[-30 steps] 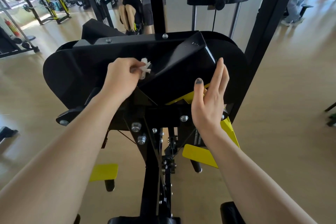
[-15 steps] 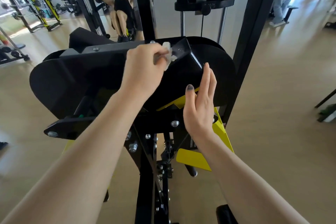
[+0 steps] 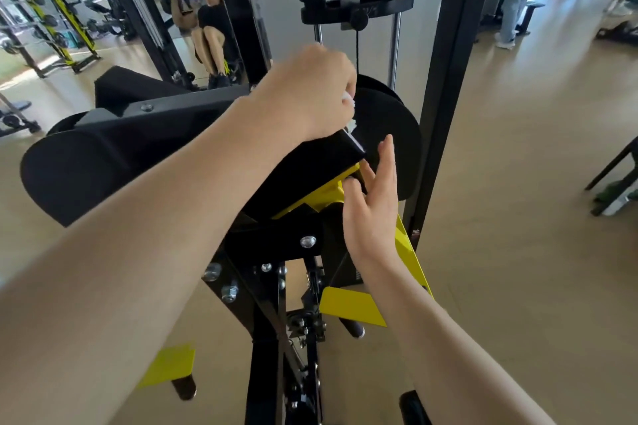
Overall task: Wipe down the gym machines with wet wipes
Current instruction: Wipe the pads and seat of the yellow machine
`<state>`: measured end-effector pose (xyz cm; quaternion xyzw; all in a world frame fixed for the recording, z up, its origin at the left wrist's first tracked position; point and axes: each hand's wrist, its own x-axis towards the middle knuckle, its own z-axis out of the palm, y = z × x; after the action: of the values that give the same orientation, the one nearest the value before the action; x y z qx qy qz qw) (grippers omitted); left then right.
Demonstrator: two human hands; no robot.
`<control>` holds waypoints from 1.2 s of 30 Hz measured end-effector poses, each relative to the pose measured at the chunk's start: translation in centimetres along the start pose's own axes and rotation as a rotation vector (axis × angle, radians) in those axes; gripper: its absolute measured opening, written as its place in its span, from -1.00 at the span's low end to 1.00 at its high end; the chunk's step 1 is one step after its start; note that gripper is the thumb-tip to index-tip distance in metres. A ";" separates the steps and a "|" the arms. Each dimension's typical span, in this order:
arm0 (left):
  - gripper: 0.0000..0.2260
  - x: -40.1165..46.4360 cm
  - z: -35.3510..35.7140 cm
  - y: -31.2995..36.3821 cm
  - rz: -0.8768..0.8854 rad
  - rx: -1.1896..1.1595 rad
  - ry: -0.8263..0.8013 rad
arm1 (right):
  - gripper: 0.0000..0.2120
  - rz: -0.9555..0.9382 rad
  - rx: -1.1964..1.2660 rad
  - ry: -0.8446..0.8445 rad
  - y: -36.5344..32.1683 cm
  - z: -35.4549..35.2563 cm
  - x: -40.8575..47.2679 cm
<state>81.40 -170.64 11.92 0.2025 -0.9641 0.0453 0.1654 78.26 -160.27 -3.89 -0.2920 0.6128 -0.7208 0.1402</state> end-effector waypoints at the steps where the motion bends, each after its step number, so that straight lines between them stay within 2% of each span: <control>1: -0.81 0.8 0.1 0.7 -0.027 0.055 -0.050 | -0.23 0.063 0.064 0.023 -0.1 -0.1 0.4; 4: -0.82 2.1 0.7 3.5 -0.033 0.206 -0.167 | -0.17 0.191 0.210 0.039 -0.2 -0.8 1.3; 7: -0.78 1.4 3.4 6.2 0.066 0.338 -0.247 | -0.12 0.267 0.329 0.069 0.0 -1.8 1.7; 9: -0.80 0.2 5.4 7.1 0.144 0.445 -0.298 | -0.12 0.265 0.326 0.063 0.3 -2.2 1.6; 13: -0.83 -0.5 5.4 6.1 0.250 0.504 -0.202 | -0.09 0.240 0.271 0.001 0.6 -2.1 1.4; 17: -0.82 -0.6 5.4 5.9 0.249 0.515 -0.120 | -0.13 0.249 0.266 -0.005 0.1 -1.8 1.7; 22: -0.81 0.2 4.2 5.7 0.141 0.412 -0.048 | -0.13 0.275 0.343 0.012 -0.5 -2.3 1.4; 25: -0.83 1.2 1.6 3.1 -0.022 0.197 0.008 | -0.10 0.143 0.214 -0.006 -1.1 -2.2 0.6; 29: -0.85 1.2 1.2 0.1 -0.033 -0.072 0.049 | -0.14 -0.017 0.063 -0.161 -2.1 -1.8 1.1; 36: -0.75 0.7 3.5 -1.2 -0.109 -0.248 0.130 | -0.24 -0.053 -0.084 -0.222 -3.5 -2.5 4.0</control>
<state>80.24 -172.56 8.83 0.2294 -0.9371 -0.0705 0.2535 74.20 -159.79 0.34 -0.3917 0.6152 -0.6613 0.1755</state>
